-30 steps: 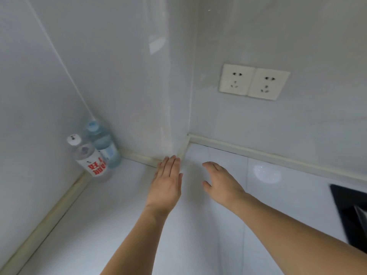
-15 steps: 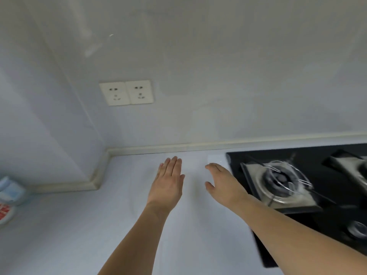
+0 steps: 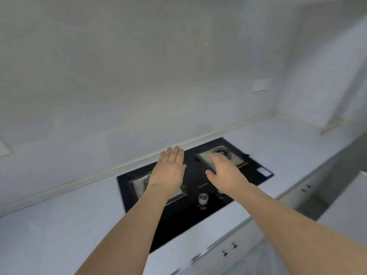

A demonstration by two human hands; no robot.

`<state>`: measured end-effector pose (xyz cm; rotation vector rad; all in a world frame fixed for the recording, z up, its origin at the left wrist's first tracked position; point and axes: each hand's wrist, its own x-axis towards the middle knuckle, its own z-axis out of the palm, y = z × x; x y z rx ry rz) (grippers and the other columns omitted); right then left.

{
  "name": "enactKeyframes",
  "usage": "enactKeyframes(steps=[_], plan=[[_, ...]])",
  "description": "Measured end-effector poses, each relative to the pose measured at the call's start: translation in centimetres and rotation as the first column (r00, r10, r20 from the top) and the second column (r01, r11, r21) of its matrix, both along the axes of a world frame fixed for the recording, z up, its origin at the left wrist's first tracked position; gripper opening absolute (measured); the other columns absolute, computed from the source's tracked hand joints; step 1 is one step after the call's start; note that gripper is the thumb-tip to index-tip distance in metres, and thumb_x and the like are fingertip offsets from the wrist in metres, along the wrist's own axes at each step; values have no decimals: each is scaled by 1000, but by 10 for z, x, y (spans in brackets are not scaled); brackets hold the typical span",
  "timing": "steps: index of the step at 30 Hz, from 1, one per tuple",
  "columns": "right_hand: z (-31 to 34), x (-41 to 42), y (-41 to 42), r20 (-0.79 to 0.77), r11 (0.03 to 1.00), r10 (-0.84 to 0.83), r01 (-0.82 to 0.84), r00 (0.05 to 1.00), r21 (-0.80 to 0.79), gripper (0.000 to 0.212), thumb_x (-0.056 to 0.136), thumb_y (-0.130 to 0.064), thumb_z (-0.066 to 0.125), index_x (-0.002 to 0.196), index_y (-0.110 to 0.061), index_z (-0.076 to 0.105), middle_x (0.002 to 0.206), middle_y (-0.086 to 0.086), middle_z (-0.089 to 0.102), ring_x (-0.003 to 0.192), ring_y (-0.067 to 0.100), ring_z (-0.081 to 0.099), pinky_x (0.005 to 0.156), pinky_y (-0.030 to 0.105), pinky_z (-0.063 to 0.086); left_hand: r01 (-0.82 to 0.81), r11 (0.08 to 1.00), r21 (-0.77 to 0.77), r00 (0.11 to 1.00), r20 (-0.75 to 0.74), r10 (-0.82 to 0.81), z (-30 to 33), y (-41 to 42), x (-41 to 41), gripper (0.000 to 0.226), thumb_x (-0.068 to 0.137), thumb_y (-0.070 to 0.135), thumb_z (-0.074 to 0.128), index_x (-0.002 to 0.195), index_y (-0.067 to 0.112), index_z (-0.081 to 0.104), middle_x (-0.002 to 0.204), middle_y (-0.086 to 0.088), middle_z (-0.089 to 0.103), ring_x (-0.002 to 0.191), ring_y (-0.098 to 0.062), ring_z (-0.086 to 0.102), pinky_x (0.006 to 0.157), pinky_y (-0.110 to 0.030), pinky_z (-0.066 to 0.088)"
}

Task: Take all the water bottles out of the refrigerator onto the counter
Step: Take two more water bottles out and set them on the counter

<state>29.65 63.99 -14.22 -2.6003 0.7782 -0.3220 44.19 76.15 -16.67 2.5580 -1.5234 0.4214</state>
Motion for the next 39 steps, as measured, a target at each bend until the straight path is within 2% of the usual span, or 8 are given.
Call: enactKeyframes(steps=[4, 8, 12, 17, 26, 30, 34, 39], plan=[[32, -77, -59, 76, 990, -139, 141, 987, -21, 50, 93, -19, 54, 141, -13, 41, 145, 3, 43, 129, 18, 44, 106, 27, 35, 169, 984, -50, 985, 50, -166, 43, -80, -59, 53, 105, 27, 27, 152, 8, 12, 160, -10, 14, 147, -27, 11, 121, -37, 3], [51, -150, -115, 93, 960, -275, 279, 957, -31, 52, 96, -22, 50, 145, -13, 35, 151, 2, 35, 135, 18, 37, 109, 26, 28, 320, 946, -49, 945, 86, -315, 69, -159, -119, 54, 105, 31, 25, 152, 8, 12, 160, -10, 14, 147, -26, 11, 121, -37, 4], [56, -206, -156, 103, 917, -395, 399, 913, -22, 53, 96, -23, 49, 146, -14, 34, 152, 1, 34, 137, 17, 34, 110, 26, 26, 449, 892, -55, 892, 84, -444, 75, -223, -167, 53, 105, 30, 26, 152, 9, 14, 159, -9, 16, 146, -25, 14, 121, -37, 5], [48, -276, -226, 100, 823, -565, 569, 819, -6, 53, 95, -25, 49, 145, -16, 34, 152, -1, 33, 136, 17, 35, 108, 28, 30, 619, 784, -45, 785, 82, -614, 67, -327, -235, 53, 104, 30, 28, 151, 9, 15, 158, -8, 19, 145, -24, 17, 121, -37, 7], [62, -350, -346, 67, 696, -715, 718, 695, -16, 53, 96, -24, 49, 146, -14, 33, 151, 1, 34, 138, 18, 34, 110, 28, 27, 767, 637, -80, 641, 62, -765, 73, -491, -298, 53, 103, 31, 31, 150, 9, 22, 155, -8, 26, 143, -25, 22, 121, -36, 8], [75, -386, -397, 109, 607, -789, 795, 605, -16, 51, 97, -24, 49, 145, -17, 34, 151, -1, 35, 137, 16, 35, 109, 29, 29, 825, 554, -114, 563, 70, -824, 85, -560, -332, 52, 103, 31, 33, 149, 10, 23, 153, -6, 29, 142, -24, 24, 119, -33, 9], [80, -427, -429, 114, 541, -835, 841, 538, -9, 50, 96, -24, 49, 144, -17, 35, 150, -2, 36, 135, 16, 37, 108, 29, 29, 864, 485, -138, 494, 38, -869, 92, -608, -377, 53, 103, 31, 33, 151, 10, 21, 157, -6, 24, 144, -25, 21, 120, -34, 12], [81, -482, -463, 123, 457, -883, 889, 453, 9, 51, 95, -24, 50, 144, -16, 36, 150, -1, 35, 136, 16, 35, 109, 28, 29, 916, 374, -146, 386, 57, -921, 94, -650, -434, 52, 102, 27, 35, 150, 9, 24, 155, -8, 28, 142, -25, 25, 120, -34, 13]])
